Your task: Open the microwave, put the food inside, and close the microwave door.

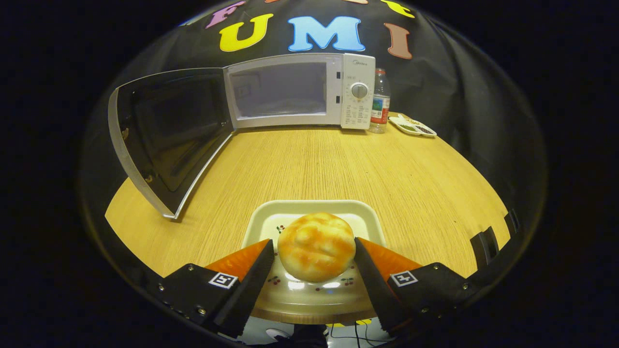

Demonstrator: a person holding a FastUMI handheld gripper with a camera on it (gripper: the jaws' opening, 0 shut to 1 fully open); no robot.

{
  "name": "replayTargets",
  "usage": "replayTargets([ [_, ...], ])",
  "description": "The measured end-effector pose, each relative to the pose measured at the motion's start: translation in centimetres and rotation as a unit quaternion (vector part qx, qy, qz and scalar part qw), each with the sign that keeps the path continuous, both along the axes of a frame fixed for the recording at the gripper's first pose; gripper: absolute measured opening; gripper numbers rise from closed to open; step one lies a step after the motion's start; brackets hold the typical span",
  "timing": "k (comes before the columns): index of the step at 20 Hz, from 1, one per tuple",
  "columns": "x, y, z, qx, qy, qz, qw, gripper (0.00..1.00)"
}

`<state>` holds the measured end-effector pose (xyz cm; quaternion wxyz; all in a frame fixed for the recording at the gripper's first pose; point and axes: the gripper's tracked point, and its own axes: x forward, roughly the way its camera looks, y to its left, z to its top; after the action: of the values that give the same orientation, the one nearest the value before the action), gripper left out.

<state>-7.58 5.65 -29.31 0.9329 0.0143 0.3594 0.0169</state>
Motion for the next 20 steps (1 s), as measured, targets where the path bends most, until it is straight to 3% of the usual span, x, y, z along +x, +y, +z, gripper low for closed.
replayTargets([
  [1,0.3,0.1,0.1,0.005,-0.003,-0.001,1.0,0.89],
  [5,0.4,0.3,1.0,0.021,-0.009,0.008,1.0,0.74],
  [10,3.5,0.7,4.4,0.057,-0.044,0.008,0.997,0.74],
  [20,13.3,4.0,11.5,0.13,-0.113,0.025,0.985,0.74],
])
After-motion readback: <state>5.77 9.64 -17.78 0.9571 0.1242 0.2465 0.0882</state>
